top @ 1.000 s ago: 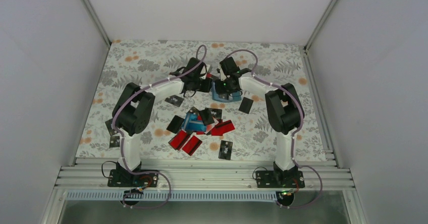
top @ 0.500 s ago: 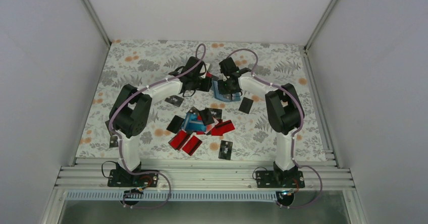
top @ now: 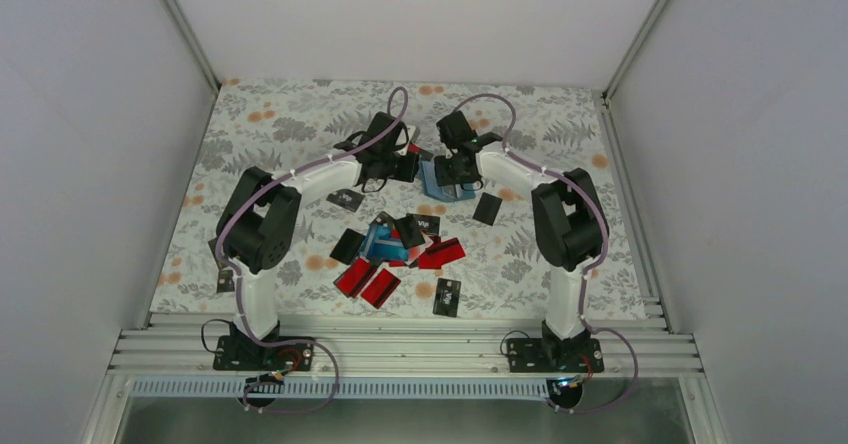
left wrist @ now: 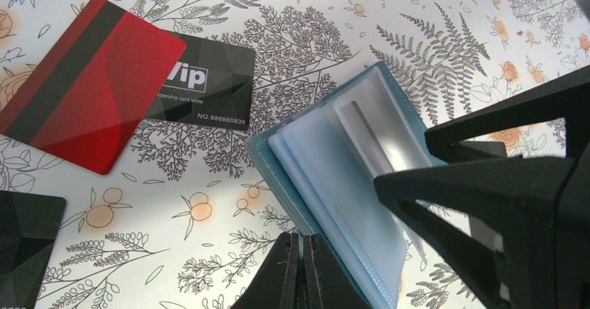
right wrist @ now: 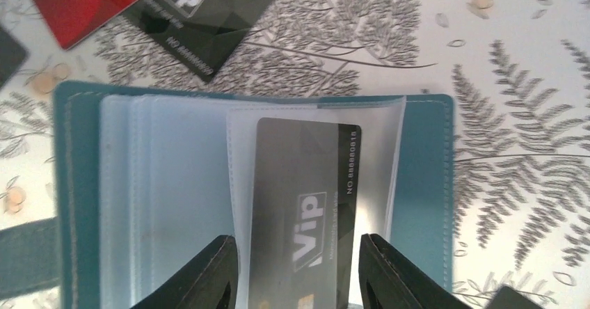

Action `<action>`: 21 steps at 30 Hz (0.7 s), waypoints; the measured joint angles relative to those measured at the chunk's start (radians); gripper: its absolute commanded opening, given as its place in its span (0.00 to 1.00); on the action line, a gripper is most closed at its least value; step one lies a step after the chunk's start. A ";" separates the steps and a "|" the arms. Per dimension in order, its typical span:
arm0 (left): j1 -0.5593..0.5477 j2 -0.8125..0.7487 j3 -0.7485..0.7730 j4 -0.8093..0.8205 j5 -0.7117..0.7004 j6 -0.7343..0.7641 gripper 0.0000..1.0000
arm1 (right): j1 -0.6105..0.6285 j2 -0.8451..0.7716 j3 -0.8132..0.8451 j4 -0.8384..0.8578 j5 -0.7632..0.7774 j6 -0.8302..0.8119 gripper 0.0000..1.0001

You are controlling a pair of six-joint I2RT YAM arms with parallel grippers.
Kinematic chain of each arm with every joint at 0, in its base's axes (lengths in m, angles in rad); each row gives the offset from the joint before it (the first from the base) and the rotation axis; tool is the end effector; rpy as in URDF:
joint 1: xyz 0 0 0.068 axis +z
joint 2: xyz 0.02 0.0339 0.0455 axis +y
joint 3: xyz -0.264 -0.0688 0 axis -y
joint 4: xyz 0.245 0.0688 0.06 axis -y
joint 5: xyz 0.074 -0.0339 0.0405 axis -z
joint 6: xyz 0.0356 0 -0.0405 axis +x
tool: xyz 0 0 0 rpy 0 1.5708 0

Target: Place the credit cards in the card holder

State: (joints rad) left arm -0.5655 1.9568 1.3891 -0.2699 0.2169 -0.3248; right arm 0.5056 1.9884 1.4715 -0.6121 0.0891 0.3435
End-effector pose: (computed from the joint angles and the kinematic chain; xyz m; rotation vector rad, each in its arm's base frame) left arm 0.3598 -0.2374 0.1961 0.4024 2.4603 -0.6566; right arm 0.3659 0.1990 0.1869 -0.1916 2.6929 0.1401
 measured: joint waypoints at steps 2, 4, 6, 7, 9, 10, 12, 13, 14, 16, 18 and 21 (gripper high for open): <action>0.000 0.000 -0.001 0.000 0.000 0.000 0.02 | -0.001 -0.003 -0.008 0.007 -0.040 -0.002 0.49; 0.000 -0.002 -0.003 0.000 -0.001 0.000 0.02 | -0.001 -0.008 -0.013 0.015 -0.081 -0.006 0.51; 0.000 -0.004 -0.007 -0.001 -0.003 0.000 0.02 | 0.000 -0.010 -0.013 0.023 -0.109 -0.008 0.51; 0.000 -0.006 -0.008 -0.001 -0.003 0.000 0.02 | 0.002 -0.010 -0.013 0.026 -0.119 -0.009 0.51; 0.001 -0.010 -0.010 -0.001 -0.003 0.000 0.02 | 0.005 -0.010 -0.013 0.028 -0.131 -0.010 0.51; 0.001 -0.012 -0.010 -0.001 -0.003 0.000 0.02 | 0.005 -0.010 -0.013 0.028 -0.132 -0.011 0.51; 0.001 -0.014 -0.011 -0.001 -0.003 0.000 0.02 | 0.007 -0.010 -0.013 0.028 -0.134 -0.013 0.51; 0.001 -0.015 -0.011 -0.001 -0.003 0.000 0.02 | 0.009 -0.010 -0.013 0.028 -0.134 -0.014 0.51; 0.001 -0.015 -0.011 -0.001 -0.003 0.000 0.02 | 0.011 -0.010 -0.013 0.028 -0.134 -0.015 0.51; 0.001 -0.015 -0.011 -0.001 -0.003 0.000 0.02 | 0.016 -0.010 -0.013 0.028 -0.134 -0.016 0.51; 0.001 -0.015 -0.011 -0.001 -0.003 0.000 0.03 | 0.025 -0.010 -0.013 0.027 -0.120 -0.016 0.51; 0.001 -0.016 -0.011 -0.002 -0.006 0.002 0.02 | 0.036 -0.010 -0.011 0.014 -0.076 -0.016 0.51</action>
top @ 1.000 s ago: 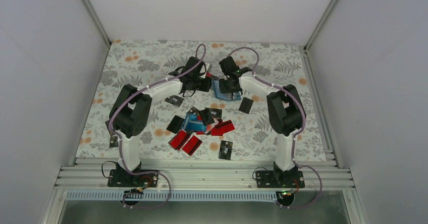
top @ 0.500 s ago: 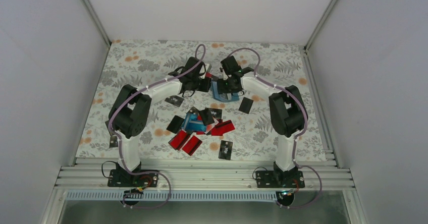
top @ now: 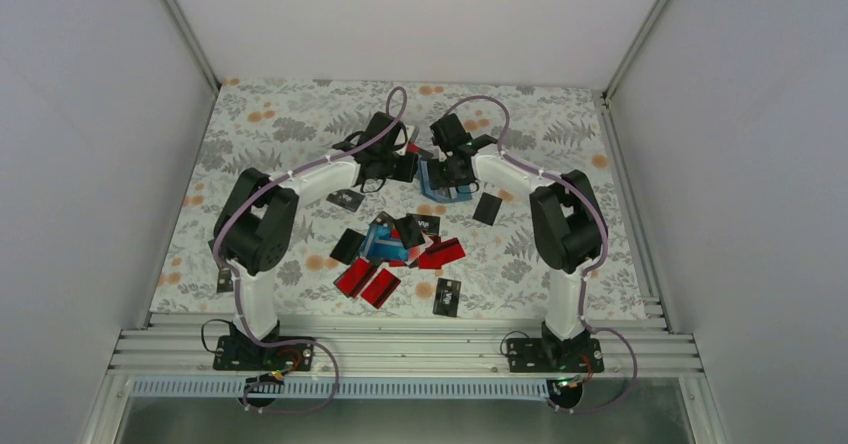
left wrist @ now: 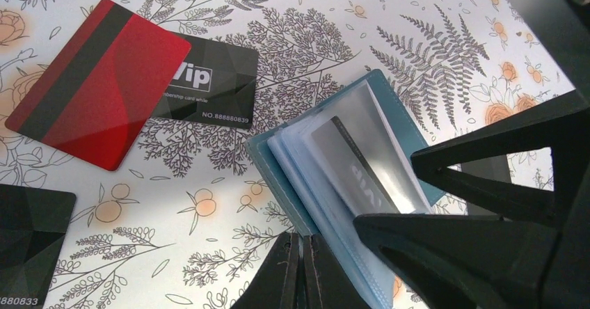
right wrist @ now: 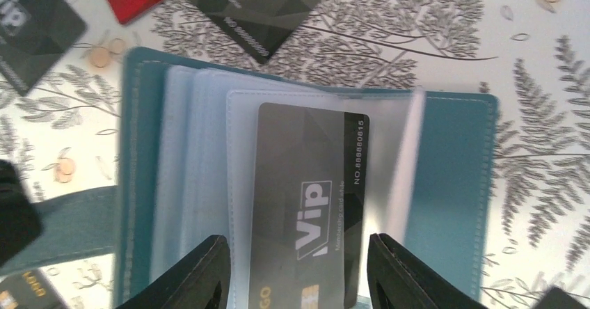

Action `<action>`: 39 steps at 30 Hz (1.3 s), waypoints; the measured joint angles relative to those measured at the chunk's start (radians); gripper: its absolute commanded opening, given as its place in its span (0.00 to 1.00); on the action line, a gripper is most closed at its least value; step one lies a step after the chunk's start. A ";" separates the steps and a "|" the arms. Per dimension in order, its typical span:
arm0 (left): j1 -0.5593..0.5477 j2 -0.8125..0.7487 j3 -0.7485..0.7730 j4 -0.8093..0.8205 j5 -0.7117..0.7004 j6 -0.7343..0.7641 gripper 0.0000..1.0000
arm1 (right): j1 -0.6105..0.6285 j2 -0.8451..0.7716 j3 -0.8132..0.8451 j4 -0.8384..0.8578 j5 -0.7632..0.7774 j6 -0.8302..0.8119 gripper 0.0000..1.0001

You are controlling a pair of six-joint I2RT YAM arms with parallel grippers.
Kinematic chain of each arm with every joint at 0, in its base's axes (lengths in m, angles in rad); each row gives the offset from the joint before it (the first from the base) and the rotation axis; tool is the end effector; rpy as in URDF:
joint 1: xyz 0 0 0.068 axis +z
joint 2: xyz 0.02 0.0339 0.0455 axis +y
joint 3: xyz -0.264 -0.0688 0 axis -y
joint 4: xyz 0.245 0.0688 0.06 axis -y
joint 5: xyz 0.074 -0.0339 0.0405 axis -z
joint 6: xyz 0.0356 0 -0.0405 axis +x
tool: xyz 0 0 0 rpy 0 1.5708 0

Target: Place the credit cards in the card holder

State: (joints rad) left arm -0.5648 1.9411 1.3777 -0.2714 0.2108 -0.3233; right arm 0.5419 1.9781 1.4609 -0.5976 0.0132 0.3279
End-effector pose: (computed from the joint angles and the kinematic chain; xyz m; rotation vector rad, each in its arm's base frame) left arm 0.3573 -0.2353 0.1988 0.4002 2.4564 -0.6495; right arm 0.3562 0.2139 0.1885 -0.2855 2.6967 0.2489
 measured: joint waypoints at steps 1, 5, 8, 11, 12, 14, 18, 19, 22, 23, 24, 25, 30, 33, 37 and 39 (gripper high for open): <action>0.000 -0.001 0.000 -0.001 -0.001 0.001 0.02 | 0.002 0.000 0.000 -0.005 0.017 0.000 0.50; 0.000 -0.009 0.000 -0.014 -0.011 0.003 0.02 | -0.002 -0.004 0.000 -0.025 0.085 0.000 0.48; 0.000 -0.013 0.000 -0.016 -0.018 0.006 0.02 | -0.009 -0.022 0.000 -0.030 0.114 -0.001 0.45; 0.000 -0.014 0.000 -0.019 -0.022 0.006 0.02 | -0.026 -0.047 0.000 -0.032 0.141 -0.002 0.43; 0.000 -0.014 0.000 -0.021 -0.024 0.007 0.02 | -0.035 -0.053 0.000 -0.032 0.149 -0.002 0.42; 0.000 -0.014 0.000 -0.025 -0.027 0.010 0.02 | -0.050 -0.065 0.000 -0.033 0.157 -0.002 0.41; 0.000 -0.014 0.000 -0.032 -0.031 0.016 0.02 | -0.070 -0.076 0.000 -0.032 0.159 0.000 0.40; 0.000 -0.014 0.000 -0.034 -0.033 0.017 0.02 | -0.072 -0.076 0.000 -0.032 0.159 0.000 0.39; 0.000 -0.014 0.000 -0.037 -0.035 0.018 0.02 | -0.076 -0.076 -0.012 -0.028 0.146 0.000 0.39; 0.000 -0.014 0.000 -0.037 -0.035 0.019 0.02 | -0.076 -0.077 -0.020 -0.023 0.130 0.000 0.39; 0.000 -0.014 0.000 -0.037 -0.035 0.021 0.02 | -0.076 -0.079 -0.030 -0.016 0.108 -0.002 0.39; 0.000 -0.014 0.000 -0.037 -0.035 0.021 0.02 | -0.076 -0.083 -0.040 -0.010 0.082 -0.005 0.38; 0.000 -0.014 -0.005 -0.036 -0.035 0.025 0.02 | -0.077 -0.128 -0.064 0.016 -0.053 -0.022 0.31; 0.000 -0.014 -0.014 -0.034 -0.034 0.027 0.02 | -0.077 -0.151 -0.064 0.062 -0.157 -0.022 0.23; 0.000 -0.014 -0.026 -0.032 -0.034 0.029 0.02 | -0.077 -0.124 -0.064 0.100 -0.234 -0.014 0.18; 0.000 -0.014 -0.027 -0.032 -0.034 0.031 0.03 | -0.077 -0.092 -0.064 0.111 -0.249 -0.012 0.17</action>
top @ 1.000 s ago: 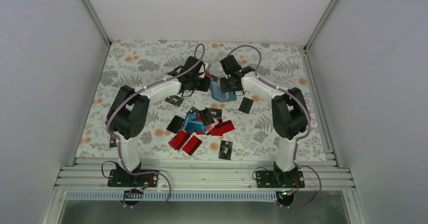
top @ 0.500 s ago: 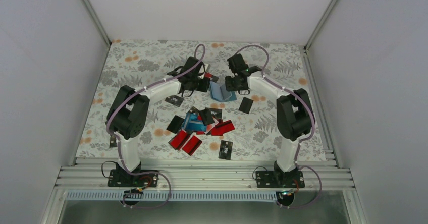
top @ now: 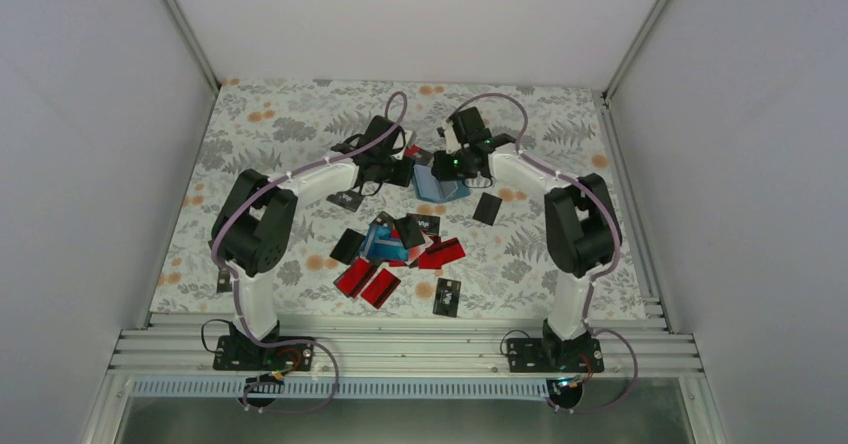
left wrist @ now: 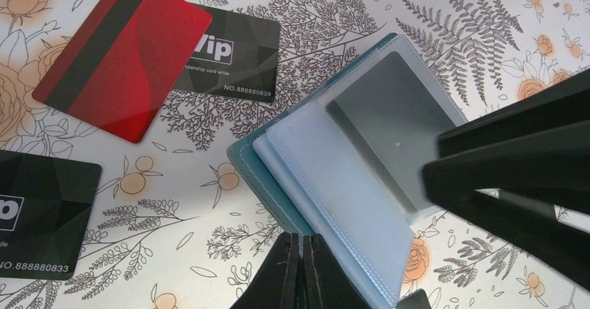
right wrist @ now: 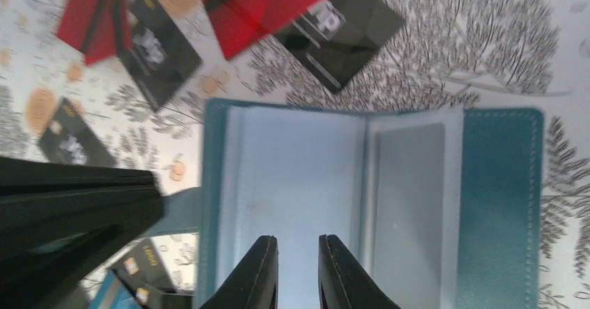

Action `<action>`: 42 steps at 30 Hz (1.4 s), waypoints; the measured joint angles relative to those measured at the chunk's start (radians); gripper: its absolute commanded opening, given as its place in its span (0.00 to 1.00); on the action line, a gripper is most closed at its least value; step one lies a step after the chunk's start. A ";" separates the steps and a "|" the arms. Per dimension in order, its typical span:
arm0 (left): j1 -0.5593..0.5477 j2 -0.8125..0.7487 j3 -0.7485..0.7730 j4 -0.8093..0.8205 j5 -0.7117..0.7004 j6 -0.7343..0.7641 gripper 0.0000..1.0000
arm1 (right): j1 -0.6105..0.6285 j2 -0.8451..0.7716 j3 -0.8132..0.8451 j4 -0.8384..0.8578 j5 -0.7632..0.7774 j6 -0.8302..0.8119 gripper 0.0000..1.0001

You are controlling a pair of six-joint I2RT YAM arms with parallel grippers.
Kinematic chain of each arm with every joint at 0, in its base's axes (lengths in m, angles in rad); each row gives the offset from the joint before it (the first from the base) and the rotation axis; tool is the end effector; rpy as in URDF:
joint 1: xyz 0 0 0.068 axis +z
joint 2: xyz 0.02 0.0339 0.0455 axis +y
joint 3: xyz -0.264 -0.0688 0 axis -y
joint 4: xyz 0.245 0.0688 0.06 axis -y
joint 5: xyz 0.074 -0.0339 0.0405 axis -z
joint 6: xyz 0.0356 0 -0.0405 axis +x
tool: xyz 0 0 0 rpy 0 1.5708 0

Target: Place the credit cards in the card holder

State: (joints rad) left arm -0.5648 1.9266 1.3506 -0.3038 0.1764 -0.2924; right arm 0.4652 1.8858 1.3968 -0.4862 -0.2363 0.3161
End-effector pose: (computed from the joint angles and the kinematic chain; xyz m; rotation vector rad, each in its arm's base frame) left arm 0.3511 -0.2299 0.1938 0.4221 2.4885 -0.5803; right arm 0.3602 0.1901 0.2125 -0.2899 2.6022 0.5930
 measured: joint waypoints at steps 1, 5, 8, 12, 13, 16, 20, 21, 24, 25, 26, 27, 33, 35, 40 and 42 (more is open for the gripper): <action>0.000 0.000 0.000 0.000 0.000 0.002 0.02 | 0.000 0.021 0.000 0.002 -0.001 0.002 0.16; 0.000 0.000 -0.001 0.000 0.000 0.012 0.02 | -0.004 0.094 0.000 -0.004 0.030 0.014 0.15; 0.000 0.000 -0.002 0.000 0.000 0.017 0.02 | -0.014 0.124 -0.006 -0.008 0.070 0.022 0.14; 0.004 0.000 -0.008 0.000 0.000 0.018 0.02 | -0.051 0.126 -0.052 -0.003 0.105 0.035 0.13; 0.006 0.000 -0.008 0.000 0.000 0.018 0.02 | -0.063 0.123 -0.063 0.006 0.097 0.038 0.13; 0.011 0.000 -0.009 0.001 0.000 0.016 0.03 | -0.084 0.112 -0.089 0.033 0.090 0.041 0.12; 0.013 0.000 -0.024 0.013 0.000 0.016 0.11 | -0.093 0.105 -0.105 0.055 0.066 0.041 0.12; 0.013 0.000 -0.030 0.015 0.000 0.015 0.15 | -0.094 0.105 -0.106 0.058 0.059 0.041 0.12; 0.013 0.000 -0.048 0.021 0.001 0.010 0.29 | -0.095 0.101 -0.110 0.063 0.033 0.039 0.14; 0.013 0.000 -0.056 0.024 0.000 0.008 0.30 | -0.096 0.098 -0.112 0.062 0.024 0.038 0.14; 0.013 0.000 -0.066 0.027 0.000 0.006 0.34 | -0.096 0.095 -0.116 0.061 0.016 0.037 0.15; 0.013 0.000 -0.074 0.030 -0.002 0.006 0.36 | -0.096 0.091 -0.119 0.060 0.007 0.037 0.15; 0.013 -0.029 -0.131 0.032 -0.015 -0.005 0.48 | -0.096 0.032 -0.126 0.046 -0.068 0.032 0.18; 0.013 -0.058 -0.142 0.032 -0.023 -0.007 0.51 | -0.095 0.003 -0.126 0.046 -0.094 0.033 0.18; 0.013 -0.154 -0.161 0.029 -0.046 -0.007 0.58 | -0.095 -0.066 -0.126 0.048 -0.148 0.034 0.19; 0.013 -0.188 -0.170 0.019 -0.059 -0.008 0.59 | -0.095 -0.080 -0.126 0.048 -0.163 0.035 0.19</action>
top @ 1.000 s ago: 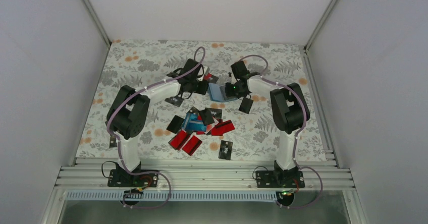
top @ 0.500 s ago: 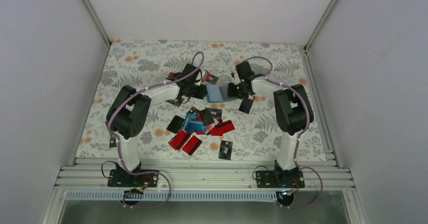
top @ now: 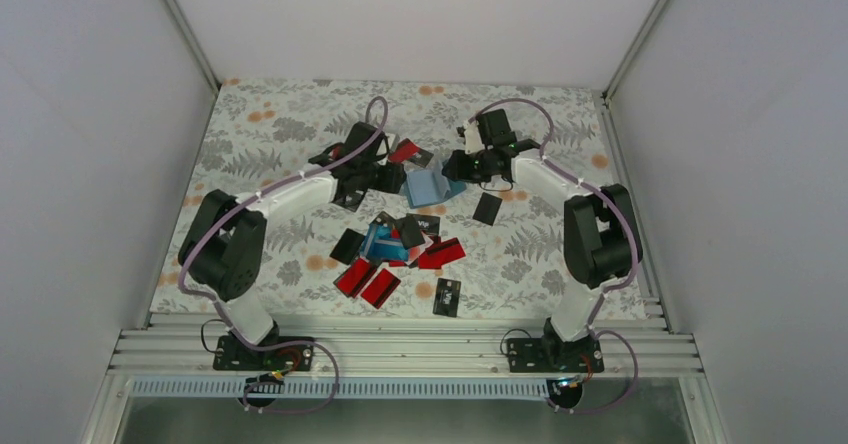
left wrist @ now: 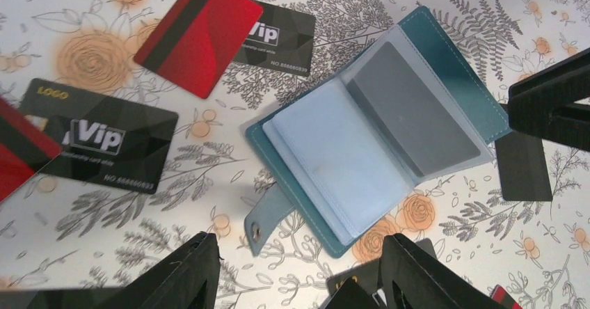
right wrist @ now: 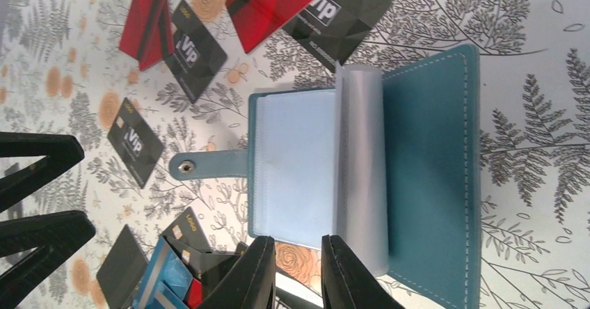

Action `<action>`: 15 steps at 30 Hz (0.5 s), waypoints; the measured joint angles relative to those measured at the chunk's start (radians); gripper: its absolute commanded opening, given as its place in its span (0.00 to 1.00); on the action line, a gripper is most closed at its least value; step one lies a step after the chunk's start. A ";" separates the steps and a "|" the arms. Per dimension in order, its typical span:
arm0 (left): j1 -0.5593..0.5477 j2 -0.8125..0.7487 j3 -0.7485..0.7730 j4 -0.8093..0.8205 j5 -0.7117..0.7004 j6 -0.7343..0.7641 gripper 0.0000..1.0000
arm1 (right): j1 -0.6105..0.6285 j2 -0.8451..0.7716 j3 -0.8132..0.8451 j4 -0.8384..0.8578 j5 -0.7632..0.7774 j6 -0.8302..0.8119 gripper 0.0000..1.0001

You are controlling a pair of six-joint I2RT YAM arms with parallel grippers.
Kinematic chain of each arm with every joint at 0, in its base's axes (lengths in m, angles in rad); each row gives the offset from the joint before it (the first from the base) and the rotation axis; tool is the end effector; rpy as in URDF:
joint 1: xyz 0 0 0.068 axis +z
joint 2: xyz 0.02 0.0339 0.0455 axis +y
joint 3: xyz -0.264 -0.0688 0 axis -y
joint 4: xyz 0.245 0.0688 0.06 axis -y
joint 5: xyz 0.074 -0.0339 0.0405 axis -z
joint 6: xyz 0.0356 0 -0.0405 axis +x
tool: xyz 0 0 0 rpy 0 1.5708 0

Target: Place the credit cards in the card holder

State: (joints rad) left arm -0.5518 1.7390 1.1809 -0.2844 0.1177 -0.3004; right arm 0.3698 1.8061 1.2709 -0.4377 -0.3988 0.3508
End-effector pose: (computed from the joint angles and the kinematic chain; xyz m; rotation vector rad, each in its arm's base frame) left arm 0.3185 -0.2010 0.2133 0.3654 2.4484 -0.5227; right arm 0.3521 0.1513 0.2086 -0.1876 2.6120 0.7782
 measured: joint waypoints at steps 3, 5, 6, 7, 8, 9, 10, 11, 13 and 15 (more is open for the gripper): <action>0.000 -0.045 -0.023 -0.024 -0.019 0.000 0.63 | 0.000 -0.009 0.000 0.000 -0.021 0.000 0.19; 0.000 -0.073 -0.041 -0.043 -0.031 -0.002 0.63 | 0.000 -0.010 0.000 0.000 -0.032 0.000 0.19; 0.000 -0.087 -0.050 -0.055 -0.037 -0.002 0.63 | 0.000 -0.010 0.000 0.000 -0.037 0.000 0.19; 0.000 -0.098 -0.057 -0.064 -0.042 -0.003 0.64 | 0.000 -0.010 0.000 0.000 -0.040 0.000 0.19; 0.000 -0.107 -0.063 -0.076 -0.047 -0.003 0.64 | 0.000 -0.010 0.000 0.000 -0.044 0.000 0.19; 0.000 -0.114 -0.068 -0.086 -0.053 -0.003 0.64 | 0.000 -0.011 0.000 0.000 -0.047 0.000 0.19; 0.000 -0.119 -0.071 -0.095 -0.058 -0.003 0.65 | 0.000 -0.011 0.000 0.000 -0.048 0.000 0.19; 0.000 -0.124 -0.076 -0.102 -0.060 -0.003 0.65 | 0.000 -0.013 -0.001 0.000 -0.050 0.000 0.20; 0.000 -0.137 -0.087 -0.119 -0.065 -0.003 0.66 | 0.000 -0.021 -0.003 0.000 -0.055 0.000 0.20; 0.000 -0.148 -0.093 -0.138 -0.066 -0.003 0.66 | 0.000 -0.034 -0.006 0.000 -0.060 0.000 0.21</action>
State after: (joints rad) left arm -0.5518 1.5913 1.0882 -0.4221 0.0521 -0.3035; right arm 0.3698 1.7725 1.2652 -0.4377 -0.4591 0.3511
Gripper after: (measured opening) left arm 0.657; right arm 0.200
